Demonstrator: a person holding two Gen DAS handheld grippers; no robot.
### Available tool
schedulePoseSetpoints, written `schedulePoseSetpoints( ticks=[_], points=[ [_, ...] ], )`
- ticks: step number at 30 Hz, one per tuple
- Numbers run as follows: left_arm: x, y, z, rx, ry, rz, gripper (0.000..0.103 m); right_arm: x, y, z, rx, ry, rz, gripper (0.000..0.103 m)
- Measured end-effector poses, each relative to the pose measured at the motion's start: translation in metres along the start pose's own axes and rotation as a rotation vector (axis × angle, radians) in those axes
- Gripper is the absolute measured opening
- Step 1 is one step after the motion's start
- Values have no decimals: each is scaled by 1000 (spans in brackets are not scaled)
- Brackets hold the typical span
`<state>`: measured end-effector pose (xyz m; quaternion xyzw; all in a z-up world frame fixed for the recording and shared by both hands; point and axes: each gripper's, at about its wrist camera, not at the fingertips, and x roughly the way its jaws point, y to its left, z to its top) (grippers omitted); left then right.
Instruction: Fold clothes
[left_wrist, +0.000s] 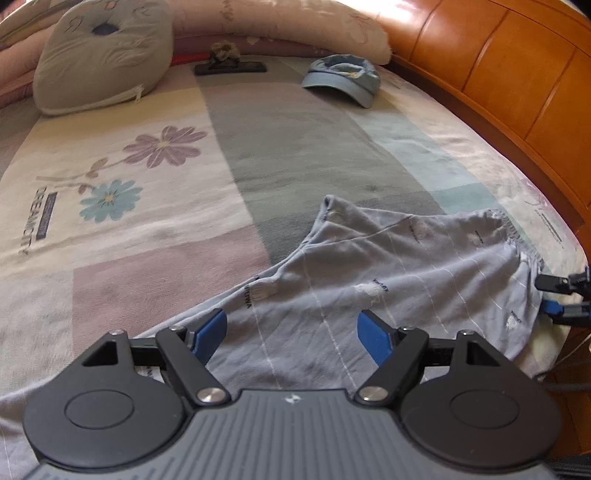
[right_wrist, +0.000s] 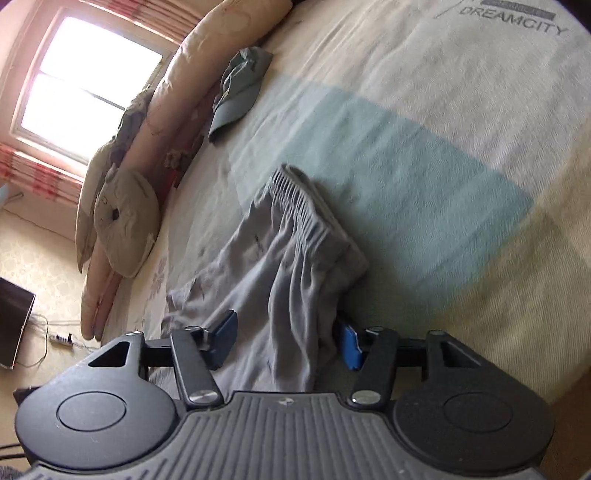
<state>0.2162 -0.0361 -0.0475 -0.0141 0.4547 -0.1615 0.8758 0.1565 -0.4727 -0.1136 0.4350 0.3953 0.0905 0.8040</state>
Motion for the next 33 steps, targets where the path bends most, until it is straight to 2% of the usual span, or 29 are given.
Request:
schedulePoseSetpoints(
  ticks=[2, 4, 5, 7, 12, 14, 16, 17, 20, 23, 26, 29, 31, 33],
  points=[
    [2, 1, -1, -12, 2, -5, 78, 1, -1, -2, 4, -1, 10, 59],
    [3, -1, -1, -6, 4, -15, 78, 8, -2, -2, -11, -5, -24, 37],
    [2, -3, -2, 7, 0, -19, 78, 12, -3, -2, -19, -6, -44, 8],
    [-1, -6, -3, 31, -8, -27, 78, 10, -8, -5, 11, -14, -38, 7],
    [-2, 2, -7, 16, -3, -28, 78, -9, -2, -14, -34, -14, -95, 7],
    [-2, 5, -9, 11, 3, -17, 78, -14, -6, -13, -3, -11, -104, 11],
    [-7, 8, -13, 19, 4, -16, 78, -23, 5, -9, -31, -40, -163, 26],
    [-10, 9, -15, 23, 4, -15, 78, -29, 14, -7, -77, -66, -205, 35],
    [-17, 12, -21, 51, 9, 6, 78, -34, 55, 1, -301, -129, -287, 40],
    [-23, 12, -26, 79, 5, 27, 78, -13, 98, 4, -514, -121, -290, 64],
    [-27, 14, -34, 73, 4, 35, 78, 31, 129, -1, -664, -40, -267, 67],
    [-35, 20, -49, 50, 2, 41, 78, 78, 138, -13, -746, 45, -265, 67],
    [-40, 27, -62, 22, 8, 57, 78, 99, 134, -17, -780, 63, -315, 67],
    [-43, 38, -77, -20, 27, 92, 78, 105, 124, -13, -809, 34, -350, 66]
  ],
)
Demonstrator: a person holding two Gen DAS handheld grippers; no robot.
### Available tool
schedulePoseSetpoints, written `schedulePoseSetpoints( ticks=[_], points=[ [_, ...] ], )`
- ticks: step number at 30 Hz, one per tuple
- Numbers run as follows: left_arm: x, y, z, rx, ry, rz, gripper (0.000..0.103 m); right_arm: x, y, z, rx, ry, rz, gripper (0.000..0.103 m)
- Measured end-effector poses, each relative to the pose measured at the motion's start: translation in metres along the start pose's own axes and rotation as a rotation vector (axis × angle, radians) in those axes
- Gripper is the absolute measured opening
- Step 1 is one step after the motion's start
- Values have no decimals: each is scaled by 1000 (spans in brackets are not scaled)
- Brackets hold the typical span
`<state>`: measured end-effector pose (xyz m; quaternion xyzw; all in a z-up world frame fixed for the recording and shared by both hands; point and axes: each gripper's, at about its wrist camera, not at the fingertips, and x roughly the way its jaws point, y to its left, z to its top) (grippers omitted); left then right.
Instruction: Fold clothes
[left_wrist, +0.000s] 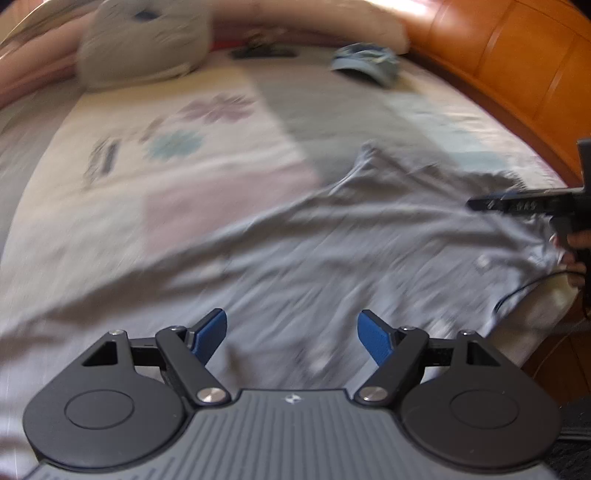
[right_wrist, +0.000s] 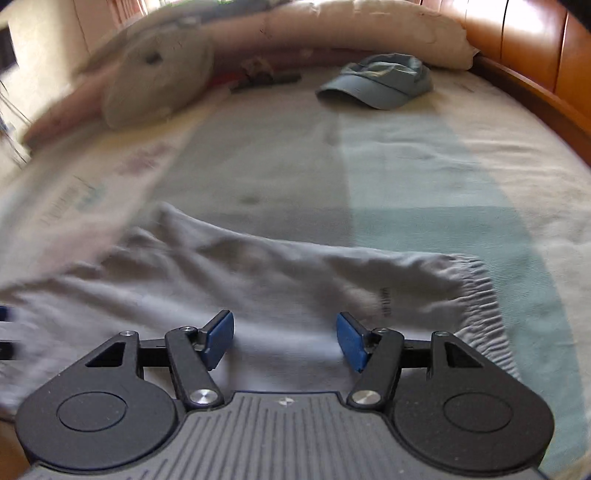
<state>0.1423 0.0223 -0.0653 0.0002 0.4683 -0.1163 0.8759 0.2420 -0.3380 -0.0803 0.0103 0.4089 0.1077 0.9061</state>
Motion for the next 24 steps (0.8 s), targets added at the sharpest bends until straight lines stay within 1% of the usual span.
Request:
schedulePoseSetpoints(
  ticks=[2, 5, 6, 7, 9, 11, 12, 13, 15, 16, 17, 18, 20, 22, 24],
  points=[
    [-1, 10, -11, -34, 13, 38, 78, -2, -9, 1, 14, -20, -12, 64],
    [-14, 16, -16, -42, -31, 22, 79, -17, 2, 8, 0, -21, -108, 66],
    [-17, 17, -16, -38, -50, 23, 79, -25, 10, 8, -13, -32, -95, 68],
    [-19, 17, -17, -34, -69, 23, 79, -33, 21, 5, -20, -45, -50, 70],
    [-23, 16, -21, -8, -103, 31, 79, -47, 45, -6, -44, -56, 36, 77],
    [-24, 15, -27, 23, -132, 37, 79, -54, 72, -22, -84, -55, 102, 78],
    [-23, 16, -32, 29, -137, 35, 81, -53, 81, -31, -101, -45, 114, 79],
    [-21, 17, -37, 30, -138, 32, 82, -51, 91, -41, -116, -32, 122, 79],
    [-21, 17, -50, 26, -157, 34, 83, -40, 98, -61, -133, -4, 86, 84],
    [-23, 17, -56, 26, -174, 36, 84, -43, 102, -72, -164, -52, 70, 86],
    [-26, 17, -62, 26, -195, 36, 84, -45, 104, -81, -190, -71, 62, 95],
    [-32, 17, -67, 25, -221, 32, 85, -46, 104, -86, -194, -82, 61, 100],
    [-39, 20, -75, 10, -271, 39, 85, -48, 104, -93, -192, -111, 64, 102],
    [-38, 23, -81, -33, -272, 58, 85, -48, 104, -97, -189, -140, 63, 103],
    [-39, 23, -91, -58, -279, 55, 86, -48, 106, -98, -179, -148, 48, 103]
  ],
)
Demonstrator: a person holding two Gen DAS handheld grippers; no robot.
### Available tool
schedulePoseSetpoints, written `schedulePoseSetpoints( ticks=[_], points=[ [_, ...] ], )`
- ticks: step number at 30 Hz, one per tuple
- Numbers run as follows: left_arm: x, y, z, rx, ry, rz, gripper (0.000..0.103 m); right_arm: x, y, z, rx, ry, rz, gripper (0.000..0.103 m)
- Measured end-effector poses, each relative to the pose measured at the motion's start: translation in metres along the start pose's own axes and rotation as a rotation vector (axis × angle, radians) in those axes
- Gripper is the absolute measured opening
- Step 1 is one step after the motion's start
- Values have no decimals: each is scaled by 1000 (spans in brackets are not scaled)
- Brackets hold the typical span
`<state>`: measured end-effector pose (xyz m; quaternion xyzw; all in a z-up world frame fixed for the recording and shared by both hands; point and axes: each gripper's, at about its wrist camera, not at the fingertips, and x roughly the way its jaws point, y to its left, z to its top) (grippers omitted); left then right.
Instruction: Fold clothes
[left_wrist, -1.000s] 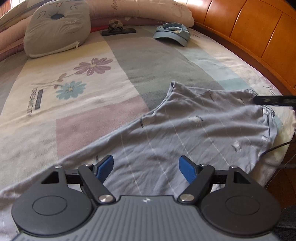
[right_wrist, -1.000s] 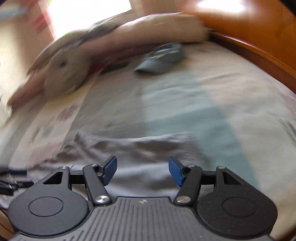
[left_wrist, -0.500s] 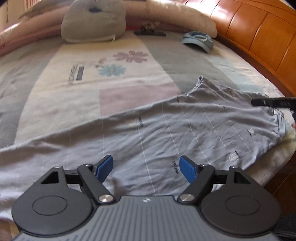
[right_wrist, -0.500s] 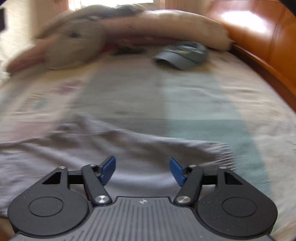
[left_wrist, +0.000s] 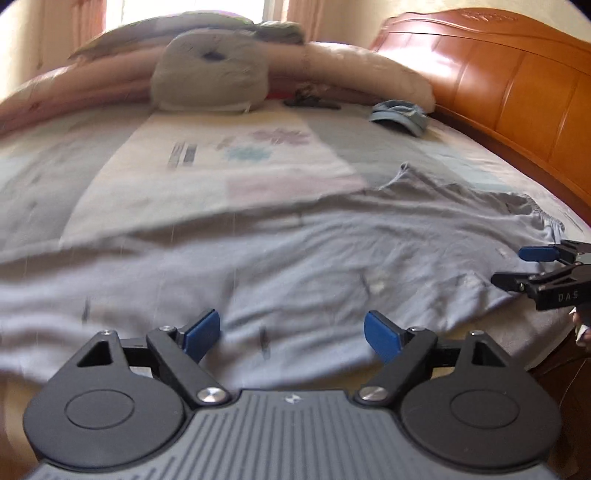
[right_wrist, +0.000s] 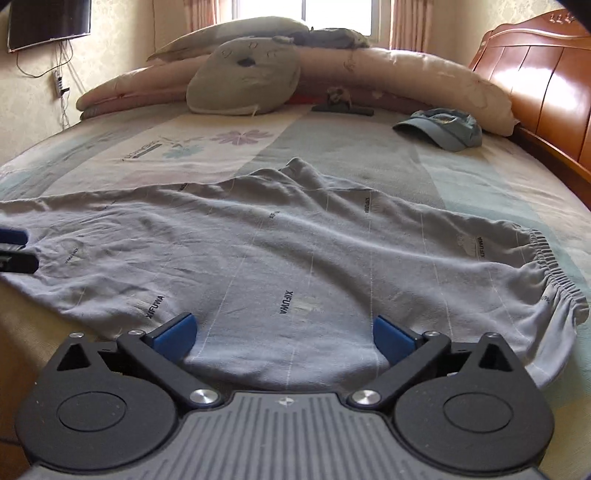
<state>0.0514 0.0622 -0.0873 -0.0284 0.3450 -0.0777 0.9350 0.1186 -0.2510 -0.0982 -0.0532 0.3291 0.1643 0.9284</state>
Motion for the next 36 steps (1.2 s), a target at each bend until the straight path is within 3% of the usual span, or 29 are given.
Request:
schedulePoseSetpoints(
  ticks=[3, 8, 12, 15, 18, 21, 23, 26, 32, 36],
  points=[
    [-17, -2, -9, 14, -38, -21, 86, 0, 2, -4, 13, -25, -12, 103],
    [-32, 20, -6, 5, -130, 117, 88, -2, 3, -8, 17, -39, -16, 103],
    [-16, 36, -16, -109, -25, 181, 89, -2, 5, -9, 22, -42, -24, 103],
    [-30, 30, -21, -44, -49, 116, 90, -5, 5, -11, 27, -47, -27, 103],
    [-44, 43, -10, -12, -119, 172, 90, -5, 6, -13, 29, -55, -29, 103],
    [-40, 72, 0, -55, -131, 272, 90, -5, 7, -12, 34, -56, -38, 103],
    [-29, 90, -1, -109, -91, 300, 90, -5, 8, -13, 34, -57, -41, 103],
    [-21, 100, -16, -178, -43, 320, 90, -5, 8, -12, 32, -54, -40, 103],
    [-47, 99, -13, -149, -83, 260, 91, -6, 8, -13, 33, -62, -44, 103],
    [-46, 136, 3, -184, -121, 347, 91, -5, 9, -13, 34, -58, -49, 103]
  ],
)
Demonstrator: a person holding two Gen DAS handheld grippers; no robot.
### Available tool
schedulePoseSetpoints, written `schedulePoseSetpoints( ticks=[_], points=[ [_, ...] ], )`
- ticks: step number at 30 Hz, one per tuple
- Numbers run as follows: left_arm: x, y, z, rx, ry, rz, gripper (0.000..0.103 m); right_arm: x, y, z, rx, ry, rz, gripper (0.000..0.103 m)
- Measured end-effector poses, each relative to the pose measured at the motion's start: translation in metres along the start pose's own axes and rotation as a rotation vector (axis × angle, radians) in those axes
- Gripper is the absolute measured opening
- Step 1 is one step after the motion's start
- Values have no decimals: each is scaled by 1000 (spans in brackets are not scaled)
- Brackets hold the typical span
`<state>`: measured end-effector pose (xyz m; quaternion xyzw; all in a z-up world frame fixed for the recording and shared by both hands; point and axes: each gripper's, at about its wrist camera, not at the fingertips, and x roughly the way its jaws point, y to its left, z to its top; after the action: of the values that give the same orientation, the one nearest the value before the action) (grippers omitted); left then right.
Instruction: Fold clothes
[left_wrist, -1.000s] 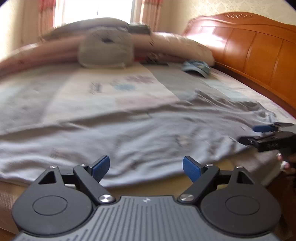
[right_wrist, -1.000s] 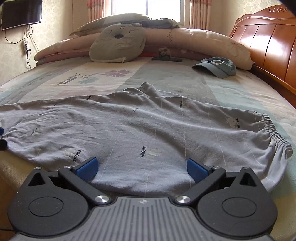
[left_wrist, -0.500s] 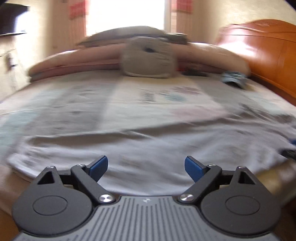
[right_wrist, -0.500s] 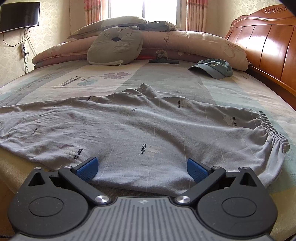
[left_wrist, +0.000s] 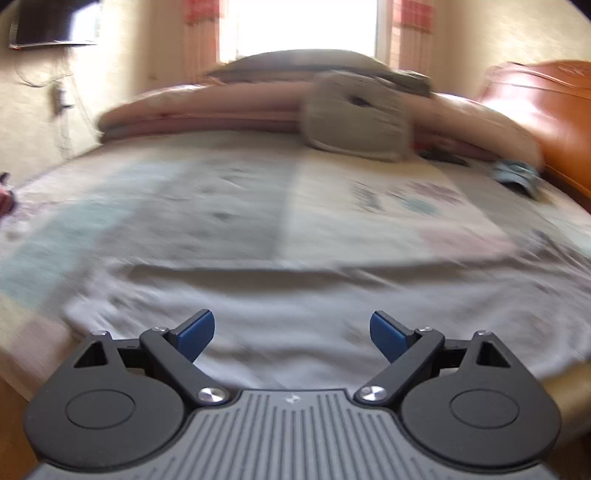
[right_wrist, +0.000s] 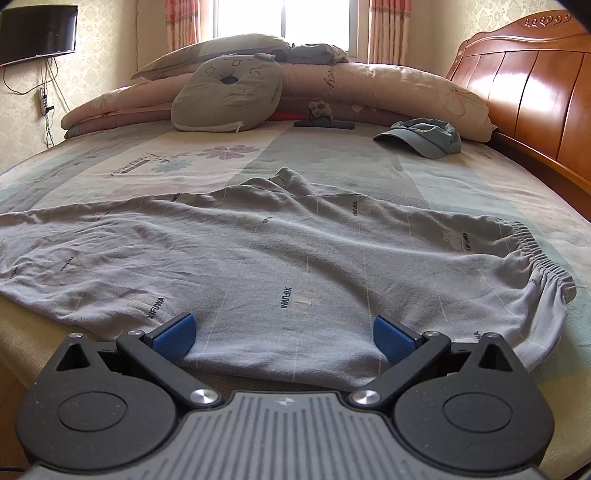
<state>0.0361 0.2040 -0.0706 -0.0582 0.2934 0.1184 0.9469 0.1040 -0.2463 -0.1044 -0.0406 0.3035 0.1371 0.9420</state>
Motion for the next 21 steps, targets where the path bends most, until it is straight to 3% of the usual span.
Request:
schedulePoseSetpoints(
  ticks=[4, 9, 12, 15, 18, 21],
  points=[
    [19, 25, -11, -120, 64, 52, 91, 0, 1, 2, 0, 14, -7, 103],
    [6, 16, -10, -43, 96, 30, 92, -3, -1, 8, -23, 76, 14, 103],
    [7, 20, 12, 9, 40, 44, 94, -6, -4, 20, -8, 120, 47, 103],
    [32, 36, 28, -25, 40, 78, 95, -8, -3, 37, 19, 94, 79, 103],
    [58, 52, 23, -67, 88, 141, 94, 1, 3, 54, 31, 74, 93, 103],
    [54, 55, 15, -63, 104, 153, 94, 15, 8, 63, 24, 106, 104, 103]
  ],
)
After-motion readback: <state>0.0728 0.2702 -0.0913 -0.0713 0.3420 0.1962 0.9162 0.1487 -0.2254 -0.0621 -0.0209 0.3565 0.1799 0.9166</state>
